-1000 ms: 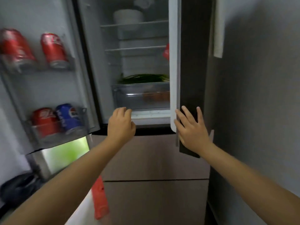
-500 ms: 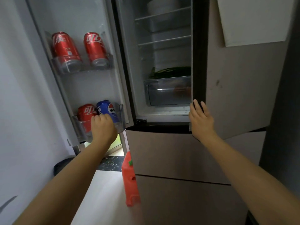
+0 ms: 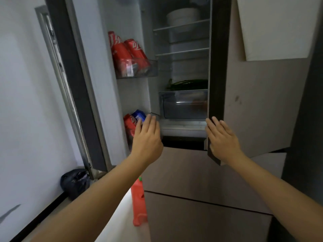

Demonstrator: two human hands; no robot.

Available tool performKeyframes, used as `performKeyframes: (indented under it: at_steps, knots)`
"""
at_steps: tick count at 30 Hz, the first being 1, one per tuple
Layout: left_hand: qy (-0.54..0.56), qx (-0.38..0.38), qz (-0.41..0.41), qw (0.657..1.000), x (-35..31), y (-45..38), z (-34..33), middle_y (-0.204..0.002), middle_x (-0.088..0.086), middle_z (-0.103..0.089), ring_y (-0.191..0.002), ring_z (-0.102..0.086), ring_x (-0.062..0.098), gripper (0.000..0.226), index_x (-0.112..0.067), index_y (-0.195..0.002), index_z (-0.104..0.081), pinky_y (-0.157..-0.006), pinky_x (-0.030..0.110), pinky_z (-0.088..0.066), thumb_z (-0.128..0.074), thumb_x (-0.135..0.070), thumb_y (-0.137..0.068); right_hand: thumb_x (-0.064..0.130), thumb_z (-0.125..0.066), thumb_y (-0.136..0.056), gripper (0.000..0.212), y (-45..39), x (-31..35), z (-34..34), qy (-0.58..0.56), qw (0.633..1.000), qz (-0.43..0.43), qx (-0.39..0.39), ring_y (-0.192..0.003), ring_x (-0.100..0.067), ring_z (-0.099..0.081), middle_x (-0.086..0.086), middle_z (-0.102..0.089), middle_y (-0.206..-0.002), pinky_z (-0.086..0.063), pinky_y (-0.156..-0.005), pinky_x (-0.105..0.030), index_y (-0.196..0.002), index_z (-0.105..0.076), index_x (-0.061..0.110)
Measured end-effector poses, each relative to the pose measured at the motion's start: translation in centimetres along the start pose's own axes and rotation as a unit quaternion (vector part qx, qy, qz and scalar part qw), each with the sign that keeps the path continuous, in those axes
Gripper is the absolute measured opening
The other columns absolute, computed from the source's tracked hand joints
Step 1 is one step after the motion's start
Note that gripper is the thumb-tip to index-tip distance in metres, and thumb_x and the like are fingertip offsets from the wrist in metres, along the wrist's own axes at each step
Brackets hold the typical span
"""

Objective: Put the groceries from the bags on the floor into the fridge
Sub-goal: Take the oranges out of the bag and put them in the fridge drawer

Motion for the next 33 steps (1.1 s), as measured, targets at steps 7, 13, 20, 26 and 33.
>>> performKeyframes:
  at_steps: [7,13,20,26,33]
  knots:
    - [0.044,-0.105,0.099,0.989,2.9,1.5,1.3,-0.145,0.031,-0.036,-0.136,-0.020,0.036,0.071,0.009,-0.139,-0.029,-0.118,0.030,0.010,-0.034,-0.038,-0.086,0.021,-0.038,-0.084,0.057,0.7,-2.8,1.6,-0.225,0.962,-0.062,-0.139,-0.144,-0.004,0.015,-0.016,-0.024,-0.143,0.008,-0.117,-0.020,-0.135,-0.027,-0.001]
    - [0.333,-0.062,0.285,0.897,1.5,-1.1,0.7,-0.154,0.025,-0.019,-0.144,-0.018,0.039,0.056,0.005,-0.147,-0.016,-0.120,0.042,-0.020,-0.033,-0.022,-0.101,0.021,-0.031,-0.089,0.057,-0.8,-4.1,0.6,-0.277,0.949,-0.083,-0.125,-0.143,-0.012,0.004,-0.029,-0.030,-0.145,0.011,-0.115,-0.013,-0.139,-0.016,-0.001]
    - [0.355,-0.013,0.088,0.930,-2.0,-4.0,-1.2,-0.157,0.008,-0.021,-0.147,-0.019,0.023,0.050,-0.009,-0.150,-0.016,-0.116,0.025,-0.019,-0.025,-0.023,-0.103,0.007,-0.032,-0.084,0.053,-2.4,-4.8,-0.9,-0.281,0.945,-0.047,-0.159,-0.143,-0.005,0.001,-0.030,-0.040,-0.137,0.008,-0.115,-0.011,-0.135,-0.023,-0.007]
    - [0.193,-0.041,-0.060,0.979,-2.6,-8.6,-5.7,-0.158,0.007,0.005,-0.135,0.023,0.015,0.071,-0.010,-0.139,0.012,-0.114,0.023,0.016,0.015,-0.055,-0.084,0.033,-0.011,-0.100,0.054,-4.8,-5.1,-4.7,-0.194,0.958,-0.076,-0.199,-0.143,0.000,0.019,0.007,0.014,-0.158,0.011,-0.116,-0.018,-0.148,0.004,0.013]
    - [0.174,-0.182,-0.132,0.959,-2.6,-15.3,-11.1,-0.146,0.020,-0.039,-0.145,-0.005,0.017,0.060,0.005,-0.139,-0.023,-0.117,0.023,0.014,-0.001,-0.037,-0.101,0.036,-0.005,-0.099,0.054,-7.3,-4.2,-8.8,-0.077,0.966,-0.090,-0.228,-0.144,-0.008,0.019,0.007,0.024,-0.155,0.011,-0.118,-0.026,-0.146,0.013,0.017]
Point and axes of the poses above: each hand's wrist, its own y-axis away from the middle knuckle, its own z-axis out of the back of the hand, x = y × z, the point moved 1 cm from there along -y, towards the middle knuckle
